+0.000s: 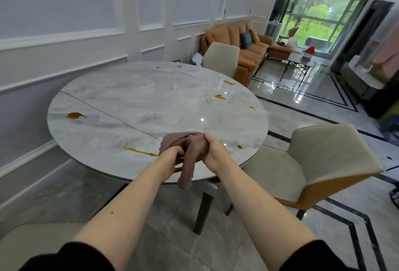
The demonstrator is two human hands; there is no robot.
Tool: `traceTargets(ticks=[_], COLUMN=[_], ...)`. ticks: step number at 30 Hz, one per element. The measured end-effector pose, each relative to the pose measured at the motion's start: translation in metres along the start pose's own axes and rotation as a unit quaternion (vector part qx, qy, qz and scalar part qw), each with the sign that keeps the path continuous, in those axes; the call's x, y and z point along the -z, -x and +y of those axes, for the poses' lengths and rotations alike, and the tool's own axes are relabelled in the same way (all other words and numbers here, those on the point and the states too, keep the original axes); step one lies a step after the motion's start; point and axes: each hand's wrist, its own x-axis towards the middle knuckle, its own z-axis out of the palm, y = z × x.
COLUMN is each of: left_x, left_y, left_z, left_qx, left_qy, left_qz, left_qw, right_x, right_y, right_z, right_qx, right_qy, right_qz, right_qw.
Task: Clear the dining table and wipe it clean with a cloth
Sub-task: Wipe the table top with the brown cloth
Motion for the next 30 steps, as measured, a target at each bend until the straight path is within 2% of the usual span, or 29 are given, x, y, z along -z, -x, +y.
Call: traceTargets(ticks=[4,10,16,22,26,30], left_x=[0.011,0.033,0.081,0.144,0.186,0.234], left_y=[-0.026,-0.062,-0.101,-0.137,-0.148,-0.161], left_z=[0.012,0.03,0.048,0.082,0.103,0.115], left_qx=[-0.031,-0.038,-0.072,-0.111,-0.125,-0.113], left_qy=[0.029,-0.048,-0.093,-0.103,-0.119,-0.135], left_qz=[0.039,0.101,0.149,0.187,0.209,0.266], left_qw=[0.998,0.993,0.982,0.971,0.963,0.948], right_x=[0.005,0.002,-0.03,-0.099,-0.139,-0.179], right_y=[-0.036,-0.09,-0.143,-0.189,-0.216,-0.247], right_z=[-0.009,-0.007,0.0,0.014,0.023,0.043], right_qx=[0.027,0.073,0.08,0.078,0.1,0.134], right_qy=[0.049,0.217,0.289,0.337,0.421,0.514], right_qz=[0.049,0.118,0.157,0.077,0.007,-0.034], right_qw=[0.997,0.966,0.941,0.935,0.901,0.847])
